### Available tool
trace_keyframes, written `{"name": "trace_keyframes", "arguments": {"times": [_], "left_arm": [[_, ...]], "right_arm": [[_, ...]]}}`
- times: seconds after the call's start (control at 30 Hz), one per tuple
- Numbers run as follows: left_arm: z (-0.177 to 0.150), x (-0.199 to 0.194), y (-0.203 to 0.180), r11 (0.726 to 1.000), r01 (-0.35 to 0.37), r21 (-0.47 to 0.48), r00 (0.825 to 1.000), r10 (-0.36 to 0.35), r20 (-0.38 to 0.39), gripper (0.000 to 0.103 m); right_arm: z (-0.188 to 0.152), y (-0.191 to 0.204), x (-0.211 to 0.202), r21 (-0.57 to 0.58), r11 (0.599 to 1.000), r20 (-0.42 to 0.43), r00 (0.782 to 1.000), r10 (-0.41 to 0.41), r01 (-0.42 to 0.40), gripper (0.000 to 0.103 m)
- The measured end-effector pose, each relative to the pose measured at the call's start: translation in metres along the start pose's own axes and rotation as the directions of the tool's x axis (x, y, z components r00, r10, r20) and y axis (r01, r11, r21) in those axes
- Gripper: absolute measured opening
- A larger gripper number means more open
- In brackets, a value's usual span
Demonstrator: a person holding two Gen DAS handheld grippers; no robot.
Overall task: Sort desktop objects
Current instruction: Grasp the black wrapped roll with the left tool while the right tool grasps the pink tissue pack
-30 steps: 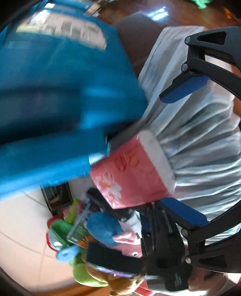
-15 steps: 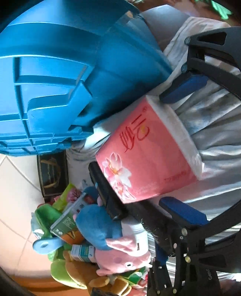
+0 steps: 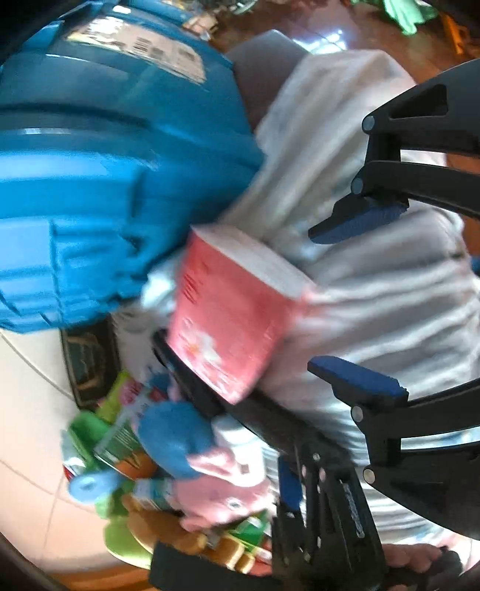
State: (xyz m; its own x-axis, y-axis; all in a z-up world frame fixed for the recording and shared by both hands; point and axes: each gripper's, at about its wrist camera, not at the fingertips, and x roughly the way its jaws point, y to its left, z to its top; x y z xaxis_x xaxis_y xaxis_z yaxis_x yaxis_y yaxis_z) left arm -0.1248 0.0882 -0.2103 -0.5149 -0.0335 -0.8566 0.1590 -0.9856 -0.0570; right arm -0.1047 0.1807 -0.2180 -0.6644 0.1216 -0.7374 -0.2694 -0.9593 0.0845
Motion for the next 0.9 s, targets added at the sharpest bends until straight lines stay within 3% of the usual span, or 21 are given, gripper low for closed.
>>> {"name": "trace_keyframes", "arguments": {"times": [0.07,0.13,0.2,0.27,0.3,0.37,0.43,0.47,0.53,0.57,0.6,0.7,0.9], "left_arm": [[0.004,0.006,-0.002,0.999,-0.028,-0.030,0.999,0.029,0.025,0.049],[0.006,0.018,0.003,0.994,-0.039,-0.103,0.999,0.039,-0.006,0.035],[-0.005,0.009,0.010,0.982,-0.027,-0.187,1.000,0.029,0.008,0.035],[-0.029,-0.005,0.010,0.970,-0.051,-0.237,0.998,0.055,0.009,0.034],[-0.039,-0.011,0.010,0.967,-0.064,-0.248,0.998,0.068,0.008,0.034],[-0.064,-0.027,0.005,0.958,-0.093,-0.271,0.995,0.095,-0.005,0.034],[-0.083,-0.038,0.001,0.946,-0.124,-0.301,0.992,0.124,-0.020,0.034],[-0.092,-0.043,0.000,0.939,-0.140,-0.313,0.990,0.137,-0.030,0.034],[-0.102,-0.047,0.001,0.927,-0.174,-0.331,0.985,0.169,-0.044,0.034],[-0.102,-0.045,0.001,0.925,-0.179,-0.335,0.984,0.176,-0.041,0.034],[-0.100,-0.044,0.001,0.923,-0.180,-0.339,0.983,0.179,-0.033,0.034],[-0.084,-0.032,-0.004,0.935,-0.153,-0.321,0.987,0.161,0.001,0.035],[-0.051,-0.007,-0.013,0.940,-0.148,-0.307,0.985,0.167,0.038,0.035]], "right_arm": [[0.008,-0.008,0.006,-0.002,1.000,0.015,1.000,0.006,-0.006,0.062],[0.015,-0.013,0.012,-0.014,0.999,0.013,0.999,0.040,-0.040,0.061],[0.017,-0.011,0.015,-0.052,0.996,0.011,0.997,0.078,-0.077,0.059],[0.016,0.000,0.019,-0.124,0.985,-0.004,0.993,0.122,-0.122,0.051],[0.016,0.007,0.022,-0.152,0.975,-0.015,0.987,0.159,-0.159,0.044],[0.011,0.025,0.022,-0.208,0.934,-0.072,0.957,0.283,-0.291,0.037],[0.002,0.047,0.016,-0.298,0.890,-0.105,0.939,0.329,-0.345,0.036],[-0.003,0.055,0.010,-0.333,0.876,-0.105,0.938,0.331,-0.347,0.038],[-0.006,0.057,0.003,-0.350,0.878,-0.091,0.945,0.314,-0.325,0.056],[-0.006,0.053,0.000,-0.349,0.888,-0.074,0.953,0.293,-0.300,0.079],[-0.004,0.047,-0.001,-0.347,0.904,-0.041,0.967,0.253,-0.251,0.093],[0.006,0.034,0.004,-0.347,0.928,0.035,0.987,0.156,-0.134,0.102],[0.025,0.016,0.025,-0.323,0.942,0.099,0.986,0.135,-0.096,0.103]]}}
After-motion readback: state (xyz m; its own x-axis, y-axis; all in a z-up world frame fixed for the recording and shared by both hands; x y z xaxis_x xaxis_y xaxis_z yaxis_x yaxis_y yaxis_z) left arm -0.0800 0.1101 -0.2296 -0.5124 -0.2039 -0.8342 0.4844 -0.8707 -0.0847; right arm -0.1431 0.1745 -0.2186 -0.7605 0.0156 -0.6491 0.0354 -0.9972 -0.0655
